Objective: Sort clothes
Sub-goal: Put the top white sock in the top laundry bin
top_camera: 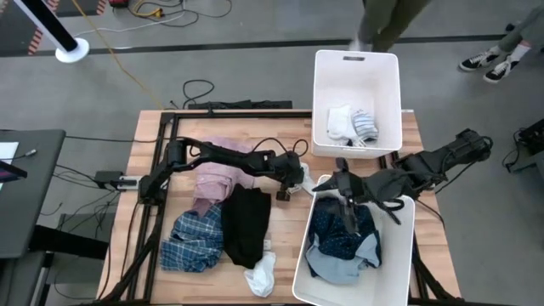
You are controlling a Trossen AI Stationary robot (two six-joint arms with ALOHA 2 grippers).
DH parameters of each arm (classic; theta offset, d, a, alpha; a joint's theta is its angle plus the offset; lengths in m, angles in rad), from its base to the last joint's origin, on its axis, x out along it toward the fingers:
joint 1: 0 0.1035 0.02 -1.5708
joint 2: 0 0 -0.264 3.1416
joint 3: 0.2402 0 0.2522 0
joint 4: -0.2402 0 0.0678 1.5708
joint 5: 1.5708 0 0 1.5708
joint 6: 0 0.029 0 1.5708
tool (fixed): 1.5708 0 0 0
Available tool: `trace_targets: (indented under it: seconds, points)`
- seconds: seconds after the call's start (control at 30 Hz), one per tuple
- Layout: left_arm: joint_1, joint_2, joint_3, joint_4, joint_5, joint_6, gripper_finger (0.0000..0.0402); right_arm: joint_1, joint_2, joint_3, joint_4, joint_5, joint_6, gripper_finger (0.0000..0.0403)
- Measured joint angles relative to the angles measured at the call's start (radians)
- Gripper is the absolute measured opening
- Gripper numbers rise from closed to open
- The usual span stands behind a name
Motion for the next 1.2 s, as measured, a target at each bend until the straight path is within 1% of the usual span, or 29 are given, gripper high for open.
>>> trace_targets:
  seconds: [0.17,0.43,0.67,1.2]
  points:
    - [-0.001,-0.022,-0.002,-0.026,-0.004,-0.003,0.0002,0.041,0.0,0.0,0.088,0.0,-0.059,0.0244]
    - [0.001,-0.069,-0.005,-0.114,-0.045,0.008,0.0001,0.069,0.004,0.0,0.078,0.0,-0.062,0.0244]
    - [0.001,-0.114,-0.005,-0.168,-0.053,0.017,0.0001,0.08,0.015,0.0,0.068,0.0,-0.061,0.0244]
    - [-0.019,-0.353,-0.004,-0.31,-0.055,0.061,0.0,0.08,0.015,0.0,0.058,0.0,-0.062,0.0244]
